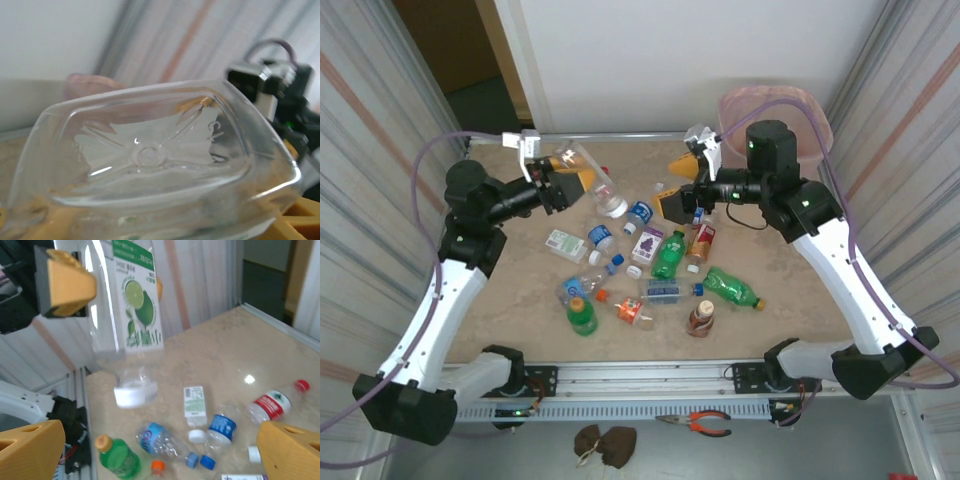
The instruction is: Put the plastic bottles in the bin
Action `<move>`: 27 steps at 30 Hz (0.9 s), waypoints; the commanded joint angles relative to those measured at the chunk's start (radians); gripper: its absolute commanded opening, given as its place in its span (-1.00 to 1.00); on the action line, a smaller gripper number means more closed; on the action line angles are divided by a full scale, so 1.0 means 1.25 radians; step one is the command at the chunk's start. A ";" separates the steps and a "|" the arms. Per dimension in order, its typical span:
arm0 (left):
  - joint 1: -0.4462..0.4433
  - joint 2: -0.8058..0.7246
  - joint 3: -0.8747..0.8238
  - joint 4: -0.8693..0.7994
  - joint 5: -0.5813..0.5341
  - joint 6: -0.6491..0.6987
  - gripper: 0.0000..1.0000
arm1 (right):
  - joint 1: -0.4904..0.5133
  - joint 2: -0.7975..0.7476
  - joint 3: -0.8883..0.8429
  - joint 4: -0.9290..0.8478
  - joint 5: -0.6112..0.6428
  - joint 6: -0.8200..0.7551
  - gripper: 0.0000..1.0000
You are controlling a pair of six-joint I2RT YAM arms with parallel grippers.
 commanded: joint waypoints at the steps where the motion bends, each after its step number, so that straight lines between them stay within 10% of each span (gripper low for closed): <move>1: -0.060 0.000 0.042 0.041 0.112 0.169 -0.28 | 0.027 -0.029 -0.018 0.074 -0.108 0.011 0.98; 13: -0.235 0.043 0.127 -0.019 0.175 0.324 -0.28 | 0.129 -0.044 -0.023 0.046 -0.199 -0.057 1.00; 27: -0.245 0.052 0.130 -0.020 0.145 0.332 -0.21 | 0.142 -0.060 -0.021 0.027 -0.158 -0.052 0.33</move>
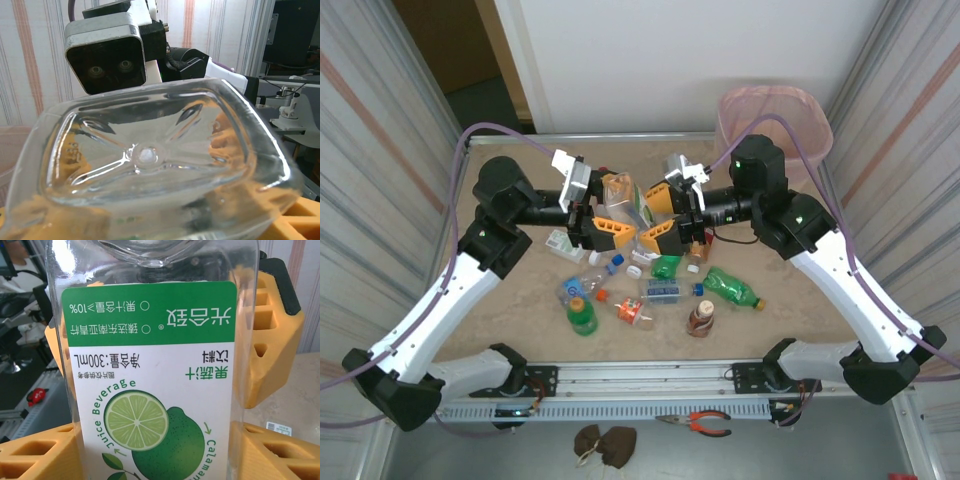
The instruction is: Put the plastic bottles in the bin
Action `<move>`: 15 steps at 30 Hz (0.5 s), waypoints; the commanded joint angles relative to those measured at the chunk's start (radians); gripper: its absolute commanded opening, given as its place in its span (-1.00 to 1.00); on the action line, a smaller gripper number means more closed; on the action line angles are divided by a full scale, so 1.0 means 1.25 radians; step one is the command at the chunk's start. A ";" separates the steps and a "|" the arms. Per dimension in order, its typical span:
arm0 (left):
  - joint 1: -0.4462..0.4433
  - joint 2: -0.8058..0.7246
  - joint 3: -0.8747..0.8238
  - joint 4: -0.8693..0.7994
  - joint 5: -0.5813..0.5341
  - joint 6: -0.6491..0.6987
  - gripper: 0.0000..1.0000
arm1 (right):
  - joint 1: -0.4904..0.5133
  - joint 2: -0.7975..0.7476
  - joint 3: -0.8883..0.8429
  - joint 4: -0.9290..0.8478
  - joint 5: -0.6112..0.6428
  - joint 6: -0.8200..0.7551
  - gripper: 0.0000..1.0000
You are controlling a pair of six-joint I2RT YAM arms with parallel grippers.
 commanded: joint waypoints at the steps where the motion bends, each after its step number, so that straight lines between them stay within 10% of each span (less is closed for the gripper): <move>1: -0.003 -0.005 0.020 0.007 -0.014 0.021 -0.17 | 0.009 -0.028 -0.002 -0.004 0.007 -0.001 0.32; 15: -0.001 -0.087 -0.050 -0.059 -0.220 0.070 0.43 | -0.142 -0.047 -0.005 0.027 0.070 0.084 0.18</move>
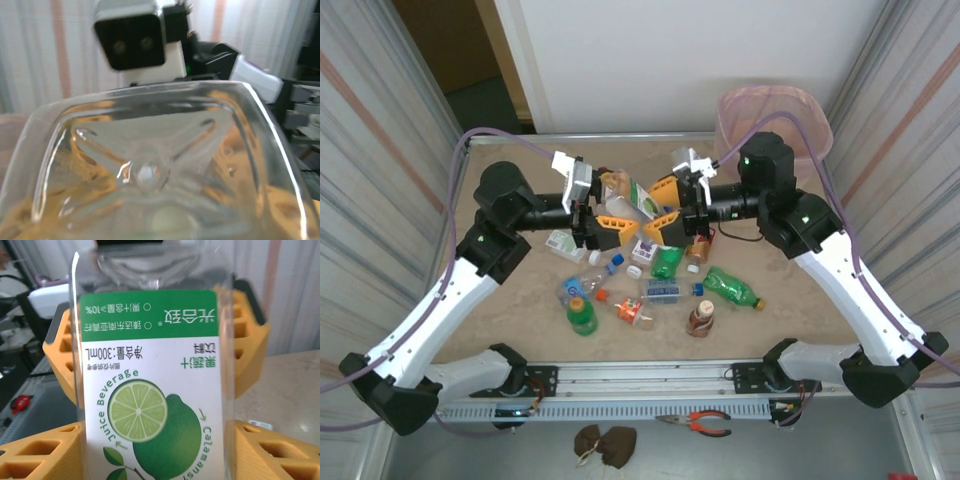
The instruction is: Put the plastic bottles in the bin
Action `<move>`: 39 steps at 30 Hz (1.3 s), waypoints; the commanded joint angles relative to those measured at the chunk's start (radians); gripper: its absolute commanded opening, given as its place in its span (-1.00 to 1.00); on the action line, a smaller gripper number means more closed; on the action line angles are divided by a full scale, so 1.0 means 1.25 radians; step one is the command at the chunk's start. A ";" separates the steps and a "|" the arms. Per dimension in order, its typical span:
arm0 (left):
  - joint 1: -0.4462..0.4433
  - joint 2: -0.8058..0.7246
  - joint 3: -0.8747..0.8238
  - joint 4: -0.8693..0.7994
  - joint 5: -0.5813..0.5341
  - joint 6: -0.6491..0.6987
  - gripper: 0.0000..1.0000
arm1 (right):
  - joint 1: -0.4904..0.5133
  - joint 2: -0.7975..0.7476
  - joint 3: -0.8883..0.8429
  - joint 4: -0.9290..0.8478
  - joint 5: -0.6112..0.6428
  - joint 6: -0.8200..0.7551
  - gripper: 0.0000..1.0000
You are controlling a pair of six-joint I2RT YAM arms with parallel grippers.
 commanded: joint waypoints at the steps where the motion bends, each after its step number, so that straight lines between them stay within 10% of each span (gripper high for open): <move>1: 0.008 -0.072 -0.035 -0.017 -0.110 0.058 0.46 | -0.110 -0.037 -0.006 0.021 0.056 0.091 0.18; 12: 0.016 -0.134 -0.082 -0.082 -0.251 0.074 0.51 | -0.410 0.015 0.059 0.030 0.059 0.162 0.12; 21: 0.017 -0.157 -0.092 -0.147 -0.319 0.077 0.53 | -0.602 0.139 0.153 -0.018 0.281 0.169 0.11; 39: 0.019 -0.217 -0.126 -0.251 -0.413 0.057 0.50 | -0.523 0.544 0.367 -0.215 0.592 -0.003 0.05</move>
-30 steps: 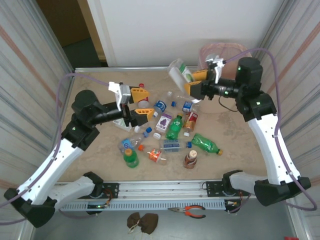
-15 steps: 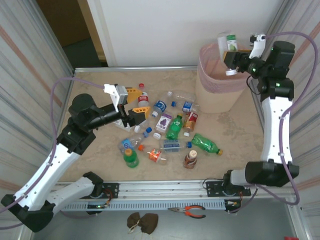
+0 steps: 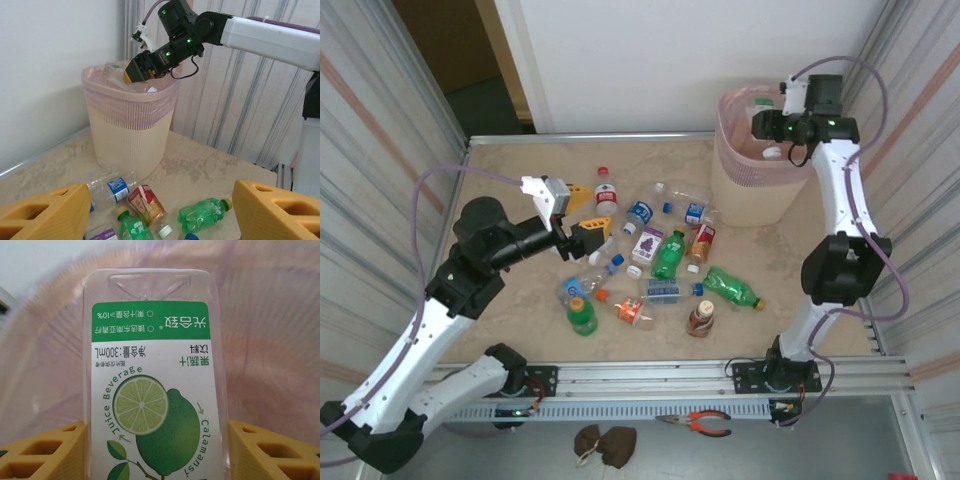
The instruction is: Put the plastic bottles in the bin
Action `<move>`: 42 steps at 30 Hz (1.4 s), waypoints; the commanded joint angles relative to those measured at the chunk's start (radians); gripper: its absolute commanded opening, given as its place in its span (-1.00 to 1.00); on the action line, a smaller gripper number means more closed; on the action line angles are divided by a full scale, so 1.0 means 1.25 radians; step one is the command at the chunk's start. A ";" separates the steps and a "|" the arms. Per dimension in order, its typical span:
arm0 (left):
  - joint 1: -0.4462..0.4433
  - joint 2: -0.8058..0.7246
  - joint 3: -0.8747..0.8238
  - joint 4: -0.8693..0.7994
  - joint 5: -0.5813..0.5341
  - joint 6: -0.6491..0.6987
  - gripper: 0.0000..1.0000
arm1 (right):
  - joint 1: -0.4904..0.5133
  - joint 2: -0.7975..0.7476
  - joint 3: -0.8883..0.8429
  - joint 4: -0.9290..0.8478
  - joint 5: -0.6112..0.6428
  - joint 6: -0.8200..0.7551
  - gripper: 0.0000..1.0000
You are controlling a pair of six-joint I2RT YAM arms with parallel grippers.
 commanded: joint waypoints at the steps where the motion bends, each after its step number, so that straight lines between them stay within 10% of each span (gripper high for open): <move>1: 0.007 -0.024 -0.010 -0.037 -0.034 -0.004 0.50 | 0.012 0.053 0.032 -0.050 0.078 -0.042 0.05; 16: 0.007 -0.068 -0.075 -0.155 -0.074 -0.046 0.44 | 0.020 0.260 0.068 -0.096 0.142 -0.016 0.18; 27: 0.005 -0.055 -0.104 -0.236 -0.089 -0.083 0.40 | 0.020 0.253 0.081 -0.103 0.132 0.003 0.73; 42: -0.127 -0.033 -0.100 -0.458 -0.352 -0.225 0.36 | 0.020 0.126 0.125 -0.134 0.119 0.007 0.86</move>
